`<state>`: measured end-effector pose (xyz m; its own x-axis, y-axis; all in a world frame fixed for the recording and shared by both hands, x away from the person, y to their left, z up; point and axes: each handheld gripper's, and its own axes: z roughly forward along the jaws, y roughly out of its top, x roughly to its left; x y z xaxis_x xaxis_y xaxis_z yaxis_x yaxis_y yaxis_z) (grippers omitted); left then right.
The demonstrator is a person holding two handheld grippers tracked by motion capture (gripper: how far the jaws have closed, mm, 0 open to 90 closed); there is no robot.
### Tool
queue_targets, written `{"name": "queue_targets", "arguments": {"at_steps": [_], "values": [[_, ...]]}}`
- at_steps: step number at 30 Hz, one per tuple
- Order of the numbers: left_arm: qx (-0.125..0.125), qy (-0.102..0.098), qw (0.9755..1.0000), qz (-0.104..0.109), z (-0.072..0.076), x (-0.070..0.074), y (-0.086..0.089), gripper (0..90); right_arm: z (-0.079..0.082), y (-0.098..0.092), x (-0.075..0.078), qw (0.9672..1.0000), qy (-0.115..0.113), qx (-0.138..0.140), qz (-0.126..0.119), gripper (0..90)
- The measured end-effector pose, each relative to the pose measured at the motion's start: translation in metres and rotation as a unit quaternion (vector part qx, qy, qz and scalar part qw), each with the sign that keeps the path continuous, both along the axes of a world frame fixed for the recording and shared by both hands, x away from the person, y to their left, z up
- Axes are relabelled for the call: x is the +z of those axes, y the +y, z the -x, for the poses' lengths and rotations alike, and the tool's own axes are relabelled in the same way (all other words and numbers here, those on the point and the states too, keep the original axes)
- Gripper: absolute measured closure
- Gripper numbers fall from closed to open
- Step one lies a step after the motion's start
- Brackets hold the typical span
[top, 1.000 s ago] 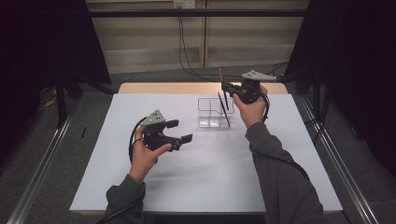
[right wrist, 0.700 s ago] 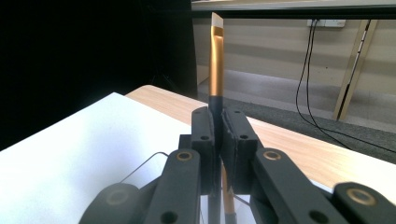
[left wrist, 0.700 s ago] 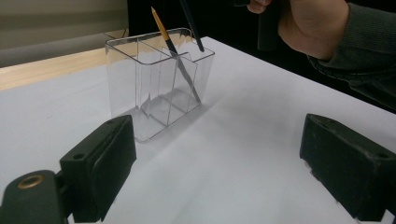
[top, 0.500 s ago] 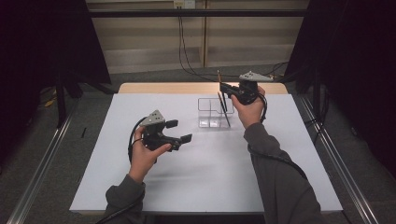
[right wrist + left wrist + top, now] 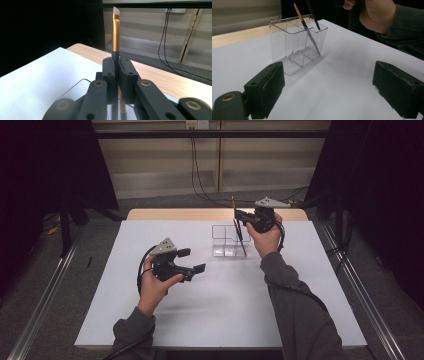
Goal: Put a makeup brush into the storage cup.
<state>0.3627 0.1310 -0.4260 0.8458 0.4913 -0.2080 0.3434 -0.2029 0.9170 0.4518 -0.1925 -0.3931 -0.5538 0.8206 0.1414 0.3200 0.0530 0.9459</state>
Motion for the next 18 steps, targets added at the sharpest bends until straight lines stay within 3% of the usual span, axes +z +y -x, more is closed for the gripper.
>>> {"name": "queue_targets", "arguments": {"at_steps": [18], "values": [[0.001, -0.002, 1.0000, -0.004, -0.0002, 0.0010, 0.0012, 10.5, -0.0002, -0.0013, -0.0052, 1.0000, 0.004, -0.002, 0.002, 84.4]]}}
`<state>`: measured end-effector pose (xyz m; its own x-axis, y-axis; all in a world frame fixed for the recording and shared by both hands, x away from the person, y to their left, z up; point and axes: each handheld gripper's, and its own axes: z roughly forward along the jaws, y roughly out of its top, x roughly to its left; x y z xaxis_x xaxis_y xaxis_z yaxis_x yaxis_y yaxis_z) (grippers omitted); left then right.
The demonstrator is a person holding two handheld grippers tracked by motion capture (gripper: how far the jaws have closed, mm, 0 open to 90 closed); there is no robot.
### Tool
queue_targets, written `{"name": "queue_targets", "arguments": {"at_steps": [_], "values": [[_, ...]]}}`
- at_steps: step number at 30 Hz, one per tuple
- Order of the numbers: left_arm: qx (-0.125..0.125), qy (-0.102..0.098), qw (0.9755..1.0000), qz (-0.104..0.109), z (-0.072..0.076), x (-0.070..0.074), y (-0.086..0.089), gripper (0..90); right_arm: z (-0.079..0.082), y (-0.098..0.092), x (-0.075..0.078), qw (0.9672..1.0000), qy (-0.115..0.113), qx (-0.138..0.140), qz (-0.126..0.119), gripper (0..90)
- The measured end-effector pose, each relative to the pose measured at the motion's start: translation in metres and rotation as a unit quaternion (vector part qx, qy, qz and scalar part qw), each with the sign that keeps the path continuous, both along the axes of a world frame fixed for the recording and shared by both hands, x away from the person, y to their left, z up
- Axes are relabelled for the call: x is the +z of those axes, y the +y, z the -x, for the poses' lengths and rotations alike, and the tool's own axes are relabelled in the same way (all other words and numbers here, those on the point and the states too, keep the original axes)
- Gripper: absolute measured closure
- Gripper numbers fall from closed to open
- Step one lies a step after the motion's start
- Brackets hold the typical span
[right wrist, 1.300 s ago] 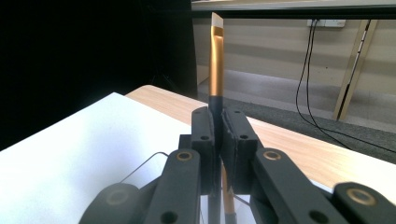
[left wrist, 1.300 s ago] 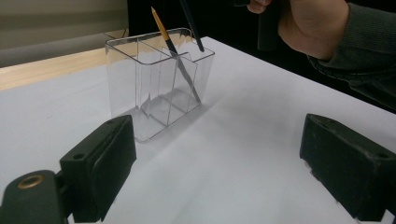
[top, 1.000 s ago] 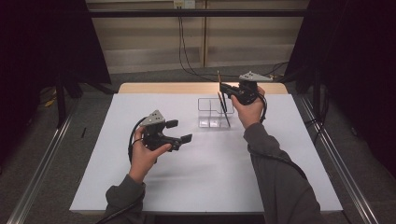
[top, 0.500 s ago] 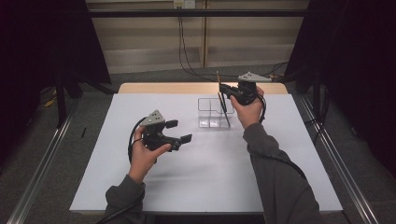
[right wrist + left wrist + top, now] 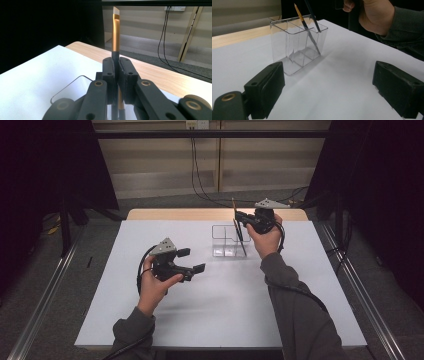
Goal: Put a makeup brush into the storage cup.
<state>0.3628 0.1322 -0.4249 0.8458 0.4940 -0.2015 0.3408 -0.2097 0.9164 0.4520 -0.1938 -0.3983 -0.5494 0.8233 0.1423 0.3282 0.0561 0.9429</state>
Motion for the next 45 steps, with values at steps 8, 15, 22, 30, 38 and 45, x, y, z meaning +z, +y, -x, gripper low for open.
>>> {"name": "queue_targets", "arguments": {"at_steps": [8, 15, 22, 30, 38, 45], "values": [[-0.002, 0.000, 1.0000, 0.002, 0.000, -0.001, -0.001, 10.6, 0.001, -0.001, -0.001, 1.0000, 0.002, 0.001, -0.001, 84.3], [-0.001, 0.001, 1.0000, 0.002, 0.001, -0.001, 0.000, 10.6, 0.002, -0.001, -0.005, 1.0000, 0.004, 0.004, -0.001, 84.3], [0.000, 0.001, 1.0000, 0.000, 0.001, -0.001, 0.001, 10.6, 0.004, -0.001, -0.003, 1.0000, 0.003, 0.004, -0.002, 84.4], [0.002, 0.001, 1.0000, -0.002, 0.002, -0.001, 0.000, 10.5, 0.005, 0.000, -0.005, 1.0000, 0.005, 0.004, -0.001, 84.3], [0.001, -0.001, 1.0000, 0.001, 0.002, 0.000, 0.002, 10.5, 0.008, -0.001, -0.008, 1.0000, 0.009, 0.002, -0.002, 84.4], [0.003, -0.002, 1.0000, -0.003, 0.003, 0.000, 0.002, 10.5, 0.011, -0.005, -0.009, 1.0000, 0.007, -0.001, -0.004, 84.5]]}}
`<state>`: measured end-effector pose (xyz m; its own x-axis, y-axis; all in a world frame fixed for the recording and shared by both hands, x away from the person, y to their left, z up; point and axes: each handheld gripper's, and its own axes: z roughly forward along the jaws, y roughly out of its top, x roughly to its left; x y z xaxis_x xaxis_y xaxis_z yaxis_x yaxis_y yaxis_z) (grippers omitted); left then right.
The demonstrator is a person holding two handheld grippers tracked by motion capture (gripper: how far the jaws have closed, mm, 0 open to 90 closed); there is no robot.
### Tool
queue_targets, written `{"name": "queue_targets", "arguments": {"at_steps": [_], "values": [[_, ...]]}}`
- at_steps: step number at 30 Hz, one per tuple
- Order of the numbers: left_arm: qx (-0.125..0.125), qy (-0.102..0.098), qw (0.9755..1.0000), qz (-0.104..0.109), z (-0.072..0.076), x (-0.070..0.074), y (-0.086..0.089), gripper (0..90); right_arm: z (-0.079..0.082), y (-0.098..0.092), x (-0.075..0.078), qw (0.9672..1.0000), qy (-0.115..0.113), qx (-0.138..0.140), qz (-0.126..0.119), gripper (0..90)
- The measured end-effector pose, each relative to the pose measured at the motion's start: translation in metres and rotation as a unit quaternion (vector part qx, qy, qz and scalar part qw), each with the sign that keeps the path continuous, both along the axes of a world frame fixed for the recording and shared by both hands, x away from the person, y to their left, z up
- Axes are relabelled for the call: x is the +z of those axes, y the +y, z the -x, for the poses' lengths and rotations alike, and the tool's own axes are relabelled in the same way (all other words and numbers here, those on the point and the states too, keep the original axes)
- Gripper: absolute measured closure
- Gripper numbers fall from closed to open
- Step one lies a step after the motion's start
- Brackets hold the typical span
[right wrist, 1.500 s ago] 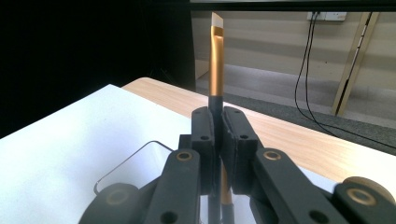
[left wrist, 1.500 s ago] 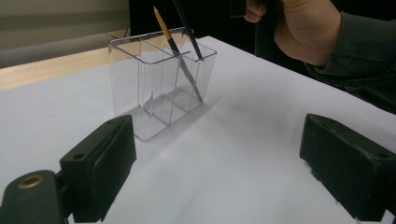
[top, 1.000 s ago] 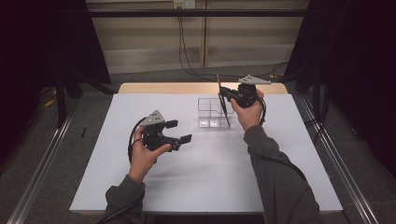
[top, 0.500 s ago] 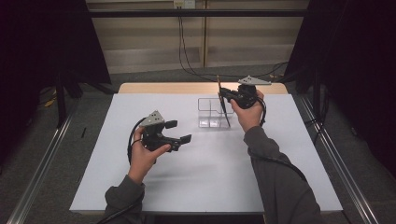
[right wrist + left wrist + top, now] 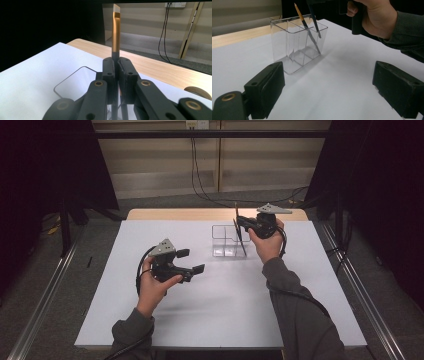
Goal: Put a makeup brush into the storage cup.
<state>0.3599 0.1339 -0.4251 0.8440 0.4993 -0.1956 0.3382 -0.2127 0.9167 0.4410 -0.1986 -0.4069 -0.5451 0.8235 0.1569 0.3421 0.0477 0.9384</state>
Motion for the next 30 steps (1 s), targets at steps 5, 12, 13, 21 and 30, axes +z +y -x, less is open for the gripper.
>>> {"name": "queue_targets", "arguments": {"at_steps": [5, 12, 13, 21, 30], "values": [[-0.002, 0.000, 1.0000, -0.001, 0.001, 0.000, 0.000, 10.6, 0.002, -0.002, -0.001, 1.0000, 0.001, -0.001, 0.000, 84.5], [-0.002, 0.000, 1.0000, 0.002, 0.001, 0.000, -0.002, 10.6, 0.006, -0.005, -0.003, 1.0000, 0.001, -0.003, -0.005, 84.6], [0.000, 0.000, 1.0000, 0.001, 0.001, 0.000, -0.002, 10.6, 0.006, -0.006, -0.003, 1.0000, 0.002, -0.003, -0.004, 84.6], [-0.006, -0.002, 1.0000, 0.002, 0.002, 0.001, -0.003, 10.6, 0.010, -0.009, -0.003, 1.0000, 0.002, -0.006, -0.002, 84.6], [-0.002, -0.002, 1.0000, -0.001, 0.004, 0.002, -0.005, 10.6, 0.015, -0.011, -0.006, 1.0000, 0.005, -0.007, -0.003, 84.5]]}}
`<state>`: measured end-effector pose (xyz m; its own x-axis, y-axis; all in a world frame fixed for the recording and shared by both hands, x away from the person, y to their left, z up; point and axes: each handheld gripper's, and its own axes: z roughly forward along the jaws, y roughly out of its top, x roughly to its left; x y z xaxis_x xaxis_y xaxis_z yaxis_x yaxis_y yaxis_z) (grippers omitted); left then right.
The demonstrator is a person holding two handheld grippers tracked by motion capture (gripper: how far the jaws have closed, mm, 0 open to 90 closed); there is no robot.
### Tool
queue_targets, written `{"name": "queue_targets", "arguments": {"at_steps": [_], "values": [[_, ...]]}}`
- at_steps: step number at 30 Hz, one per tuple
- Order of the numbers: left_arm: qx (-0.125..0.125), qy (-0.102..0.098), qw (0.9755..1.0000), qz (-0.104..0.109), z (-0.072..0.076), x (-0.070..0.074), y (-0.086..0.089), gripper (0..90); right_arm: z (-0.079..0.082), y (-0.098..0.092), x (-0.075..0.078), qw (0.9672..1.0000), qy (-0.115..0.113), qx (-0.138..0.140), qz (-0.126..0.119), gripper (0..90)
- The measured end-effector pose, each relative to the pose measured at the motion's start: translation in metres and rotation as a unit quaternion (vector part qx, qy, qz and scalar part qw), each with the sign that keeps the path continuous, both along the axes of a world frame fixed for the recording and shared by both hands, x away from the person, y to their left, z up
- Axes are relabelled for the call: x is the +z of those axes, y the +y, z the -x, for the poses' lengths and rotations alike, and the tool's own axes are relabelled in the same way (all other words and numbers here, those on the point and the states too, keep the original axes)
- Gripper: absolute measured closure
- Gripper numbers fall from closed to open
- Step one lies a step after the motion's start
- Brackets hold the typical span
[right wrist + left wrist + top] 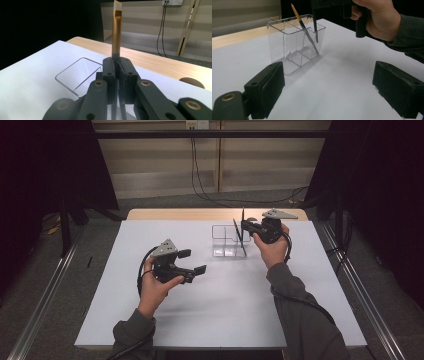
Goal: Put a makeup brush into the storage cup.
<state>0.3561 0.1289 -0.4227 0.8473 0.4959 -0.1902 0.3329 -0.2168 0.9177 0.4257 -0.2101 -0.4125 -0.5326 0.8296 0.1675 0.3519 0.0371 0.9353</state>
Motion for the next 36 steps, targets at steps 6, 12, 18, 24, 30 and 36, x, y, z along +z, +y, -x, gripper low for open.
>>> {"name": "queue_targets", "arguments": {"at_steps": [6, 12, 18, 24, 30, 36], "values": [[-0.001, -0.002, 1.0000, 0.003, 0.0001, 0.0007, 0.0004, 10.6, 0.0034, -0.0026, -0.0002, 1.0000, 0.002, -0.001, 0.002, 84.4], [-0.001, -0.002, 1.0000, 0.002, -0.0003, 0.0013, 0.0001, 10.6, 0.0048, -0.0037, 0.0000, 1.0000, 0.001, -0.004, 0.001, 84.4], [-0.004, -0.001, 1.0000, 0.002, -0.0013, 0.0004, -0.0013, 10.6, 0.0054, -0.0041, -0.0018, 1.0000, 0.005, -0.003, 0.000, 84.3], [-0.004, -0.001, 1.0000, 0.003, -0.0016, -0.0001, -0.0026, 10.7, 0.0054, -0.0047, -0.0033, 1.0000, 0.005, -0.003, 0.000, 84.3], [-0.003, 0.000, 1.0000, 0.004, -0.0016, -0.0003, -0.0027, 10.8, 0.0057, -0.0038, -0.0054, 1.0000, 0.007, 0.000, -0.002, 84.3], [-0.005, 0.000, 1.0000, 0.001, -0.0019, 0.0000, -0.0012, 10.8, 0.0055, -0.0025, -0.0082, 0.9999, 0.011, 0.002, 0.002, 84.3]]}}
